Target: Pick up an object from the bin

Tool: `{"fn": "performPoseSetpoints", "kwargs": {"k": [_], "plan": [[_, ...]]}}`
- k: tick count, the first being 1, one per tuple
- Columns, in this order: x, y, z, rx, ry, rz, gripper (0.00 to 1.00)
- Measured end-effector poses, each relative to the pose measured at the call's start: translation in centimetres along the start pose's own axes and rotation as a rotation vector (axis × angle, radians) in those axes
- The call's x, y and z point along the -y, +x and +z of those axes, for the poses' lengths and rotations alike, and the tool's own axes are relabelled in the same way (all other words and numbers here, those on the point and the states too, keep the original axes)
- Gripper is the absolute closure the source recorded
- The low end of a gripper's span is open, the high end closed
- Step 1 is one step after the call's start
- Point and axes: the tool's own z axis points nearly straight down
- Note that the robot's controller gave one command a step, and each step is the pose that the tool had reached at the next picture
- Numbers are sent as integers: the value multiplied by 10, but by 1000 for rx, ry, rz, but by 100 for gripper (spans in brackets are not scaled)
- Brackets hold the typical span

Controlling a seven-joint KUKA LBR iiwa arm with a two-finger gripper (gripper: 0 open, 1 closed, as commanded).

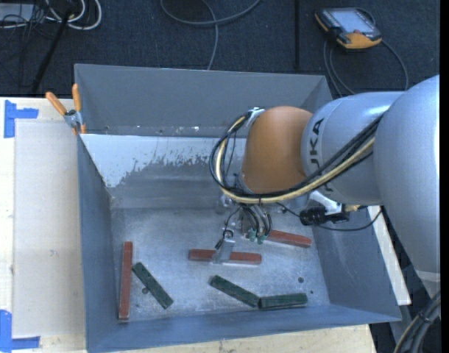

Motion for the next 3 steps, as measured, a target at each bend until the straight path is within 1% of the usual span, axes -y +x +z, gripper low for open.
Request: {"fn": "performPoseSetpoints", "kwargs": {"k": [1, 2, 3], "plan": [[-7, 8, 20, -1, 0, -185, 0], [16, 7, 32, 0, -1, 74, 100], [16, 7, 32, 0, -1, 74, 100]]}}
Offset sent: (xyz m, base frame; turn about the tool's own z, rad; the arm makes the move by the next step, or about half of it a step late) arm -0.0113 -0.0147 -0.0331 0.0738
